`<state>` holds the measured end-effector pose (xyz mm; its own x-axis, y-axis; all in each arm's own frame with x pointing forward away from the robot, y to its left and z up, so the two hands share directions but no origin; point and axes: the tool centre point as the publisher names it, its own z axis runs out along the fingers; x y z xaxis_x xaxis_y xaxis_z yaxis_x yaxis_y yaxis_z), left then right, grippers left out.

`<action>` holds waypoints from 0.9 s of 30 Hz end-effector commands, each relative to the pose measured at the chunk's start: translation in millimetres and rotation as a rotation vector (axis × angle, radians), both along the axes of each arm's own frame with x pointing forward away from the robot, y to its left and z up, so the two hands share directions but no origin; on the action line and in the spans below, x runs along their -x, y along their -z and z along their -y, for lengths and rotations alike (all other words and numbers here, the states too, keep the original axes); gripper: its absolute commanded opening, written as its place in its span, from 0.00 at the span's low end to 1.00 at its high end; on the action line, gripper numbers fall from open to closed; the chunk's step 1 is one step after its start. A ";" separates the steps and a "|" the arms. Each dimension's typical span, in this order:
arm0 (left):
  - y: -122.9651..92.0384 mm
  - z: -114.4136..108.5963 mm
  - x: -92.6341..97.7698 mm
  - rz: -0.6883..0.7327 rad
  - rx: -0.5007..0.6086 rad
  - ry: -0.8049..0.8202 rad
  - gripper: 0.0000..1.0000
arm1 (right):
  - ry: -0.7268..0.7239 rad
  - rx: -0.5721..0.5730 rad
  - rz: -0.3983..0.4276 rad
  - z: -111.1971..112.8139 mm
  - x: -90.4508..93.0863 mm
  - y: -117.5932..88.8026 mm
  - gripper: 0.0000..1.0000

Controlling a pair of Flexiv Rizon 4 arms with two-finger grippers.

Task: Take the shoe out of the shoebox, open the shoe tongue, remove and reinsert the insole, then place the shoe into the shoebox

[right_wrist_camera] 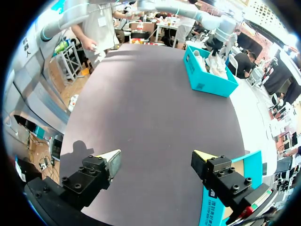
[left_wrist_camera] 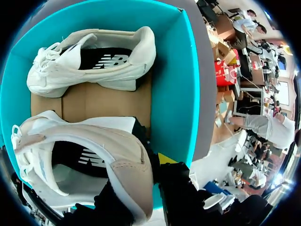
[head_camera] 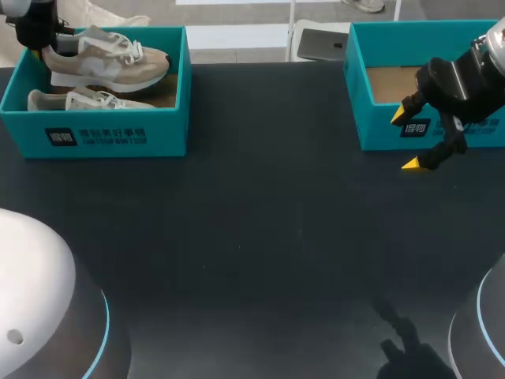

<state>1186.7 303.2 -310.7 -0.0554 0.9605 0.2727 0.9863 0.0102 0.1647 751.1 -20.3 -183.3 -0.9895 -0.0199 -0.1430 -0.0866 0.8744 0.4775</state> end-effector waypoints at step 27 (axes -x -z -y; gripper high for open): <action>47.6 -7.3 -15.9 -0.129 0.037 -0.043 0.36 | 0.001 0.002 0.000 -0.5 -0.2 0.4 1.00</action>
<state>1197.6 310.3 -357.9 -0.0644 0.9683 0.2415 0.9972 0.0535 0.0513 751.1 -20.2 -183.3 -0.9895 -0.0200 -0.1430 -0.0866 0.8744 0.4774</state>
